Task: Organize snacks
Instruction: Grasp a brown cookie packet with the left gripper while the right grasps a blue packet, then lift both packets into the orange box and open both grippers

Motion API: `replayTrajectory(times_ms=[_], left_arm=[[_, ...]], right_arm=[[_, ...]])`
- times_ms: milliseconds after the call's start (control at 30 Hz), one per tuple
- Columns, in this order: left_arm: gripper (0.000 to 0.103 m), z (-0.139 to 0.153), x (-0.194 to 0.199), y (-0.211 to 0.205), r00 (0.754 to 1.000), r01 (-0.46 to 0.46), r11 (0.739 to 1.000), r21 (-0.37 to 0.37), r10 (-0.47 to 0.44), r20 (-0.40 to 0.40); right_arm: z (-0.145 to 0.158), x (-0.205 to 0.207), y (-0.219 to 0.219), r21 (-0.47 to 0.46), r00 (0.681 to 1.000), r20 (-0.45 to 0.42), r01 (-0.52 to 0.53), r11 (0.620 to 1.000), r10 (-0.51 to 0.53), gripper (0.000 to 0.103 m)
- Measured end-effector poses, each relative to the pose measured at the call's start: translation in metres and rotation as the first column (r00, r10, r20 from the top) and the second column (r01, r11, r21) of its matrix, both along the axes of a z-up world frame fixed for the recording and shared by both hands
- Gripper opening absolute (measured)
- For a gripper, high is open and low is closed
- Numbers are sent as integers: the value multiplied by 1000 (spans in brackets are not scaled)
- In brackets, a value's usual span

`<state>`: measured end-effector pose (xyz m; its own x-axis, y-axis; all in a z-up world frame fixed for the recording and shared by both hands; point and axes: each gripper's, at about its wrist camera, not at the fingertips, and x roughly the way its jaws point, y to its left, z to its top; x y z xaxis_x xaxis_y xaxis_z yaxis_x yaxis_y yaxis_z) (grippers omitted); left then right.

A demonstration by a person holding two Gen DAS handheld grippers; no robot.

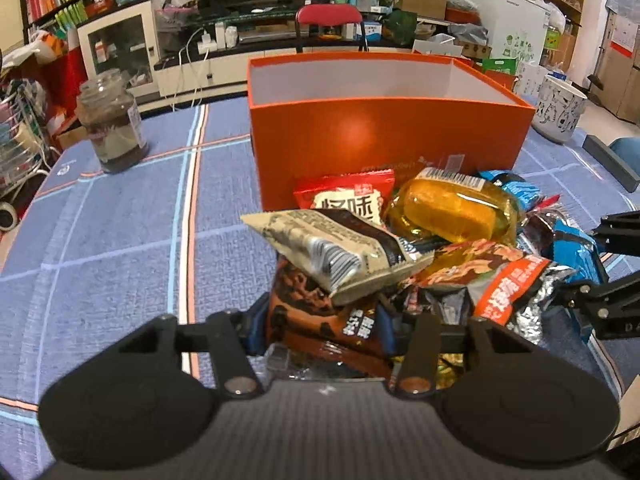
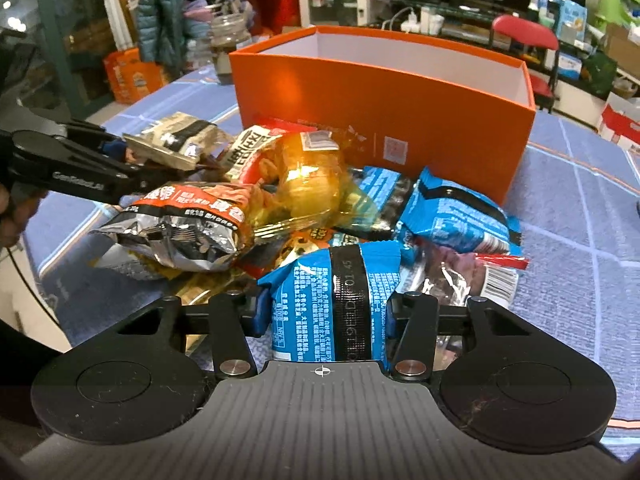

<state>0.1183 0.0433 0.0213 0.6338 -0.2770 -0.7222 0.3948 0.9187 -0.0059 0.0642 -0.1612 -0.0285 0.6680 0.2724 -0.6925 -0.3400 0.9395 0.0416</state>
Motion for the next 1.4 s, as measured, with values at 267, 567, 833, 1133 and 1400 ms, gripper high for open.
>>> replayTrajectory(times_ms=[267, 567, 833, 1133, 1400], left_arm=[[49, 10, -13, 7, 999, -30, 1000, -5, 30, 37], [48, 5, 1, 18, 984, -76, 962, -262, 30, -173], [47, 5, 3, 29, 964, -121, 876, -468, -9, -267], [47, 33, -18, 14, 996, -57, 950, -307, 34, -79], [48, 53, -32, 7, 989, -77, 976, -201, 101, 109]], right_arm=[[12, 3, -6, 52, 997, 3, 81, 995, -81, 35], [15, 7, -5, 83, 986, -39, 164, 983, -161, 35], [15, 8, -6, 92, 986, -39, 164, 982, -161, 35], [20, 5, -5, 60, 986, -1, 167, 984, -167, 35], [44, -11, 5, -25, 975, 148, 173, 985, -167, 35]])
